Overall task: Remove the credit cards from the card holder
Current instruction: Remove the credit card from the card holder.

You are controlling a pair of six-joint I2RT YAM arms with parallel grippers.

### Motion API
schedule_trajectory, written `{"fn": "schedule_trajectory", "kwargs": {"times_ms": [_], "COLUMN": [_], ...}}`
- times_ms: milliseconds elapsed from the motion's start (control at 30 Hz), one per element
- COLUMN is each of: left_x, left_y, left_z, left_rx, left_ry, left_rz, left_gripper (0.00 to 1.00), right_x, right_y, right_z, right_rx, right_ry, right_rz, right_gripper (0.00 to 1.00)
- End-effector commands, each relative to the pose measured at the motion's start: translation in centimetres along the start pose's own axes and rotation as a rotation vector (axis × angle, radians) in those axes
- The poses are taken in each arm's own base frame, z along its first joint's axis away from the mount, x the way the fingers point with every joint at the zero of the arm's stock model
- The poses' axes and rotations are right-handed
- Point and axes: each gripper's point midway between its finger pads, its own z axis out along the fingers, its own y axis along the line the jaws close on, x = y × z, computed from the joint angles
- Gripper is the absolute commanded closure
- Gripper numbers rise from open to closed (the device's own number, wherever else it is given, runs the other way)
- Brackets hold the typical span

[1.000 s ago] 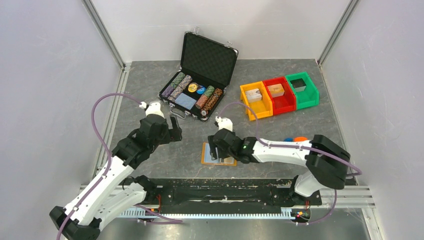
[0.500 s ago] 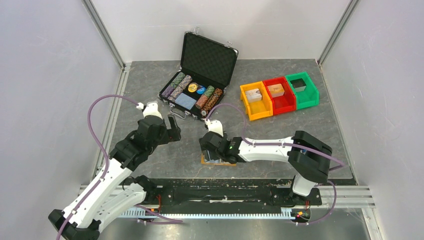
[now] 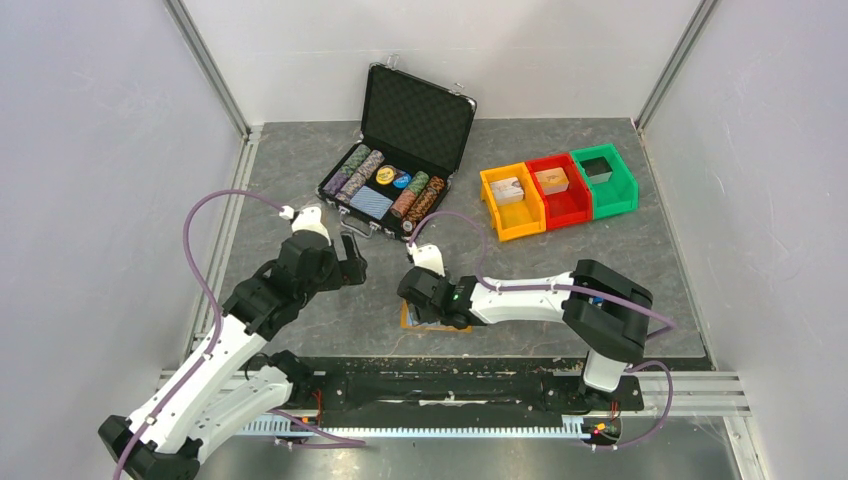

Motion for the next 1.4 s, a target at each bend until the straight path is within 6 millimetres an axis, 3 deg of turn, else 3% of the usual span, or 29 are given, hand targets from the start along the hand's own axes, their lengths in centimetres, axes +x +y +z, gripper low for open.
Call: {"fn": "schedule_trajectory", "kwargs": {"times_ms": [0, 267, 433, 533, 700, 1000, 1367], "left_x": [0.7, 3.6, 5.7, 7.2, 8.7, 8.7, 9.3], "left_y": [-2.1, -2.2, -3.2, -4.0, -5.9, -9.8, -12.4], "left_z": [0.3, 1.6, 2.7, 3.5, 4.7, 6.9, 9.8], "left_rx": [0.115, 0.106, 0.147, 0.172, 0.245, 0.385, 0.447], "left_ry": [0.023, 0.129, 0.208, 0.271, 0.36, 0.425, 0.488], "left_rz": [-0.017, -0.075, -0.134, -0.141, -0.149, -0.145, -0.17], "left_gripper": [0.0, 0.05, 0.11, 0.17, 0.37, 0.69, 0.75], "right_x": [-0.4, -1.1, -1.4, -1.9, -2.3, -3.0, -2.8], "right_y": [0.4, 0.4, 0.4, 0.7, 0.4, 0.2, 0.0], "right_z": [0.3, -0.2, -0.5, -1.3, -2.3, -4.0, -5.0], "right_rx": [-0.014, -0.063, -0.194, -0.297, -0.448, -0.645, -0.734], "right_ry": [-0.04, -0.096, -0.136, -0.179, -0.235, -0.283, -0.296], "right_rz": [0.004, 0.007, 0.088, 0.152, 0.249, 0.357, 0.407], "right_gripper": [0.43, 0.62, 0.69, 0.73, 0.75, 0.78, 0.81]}}
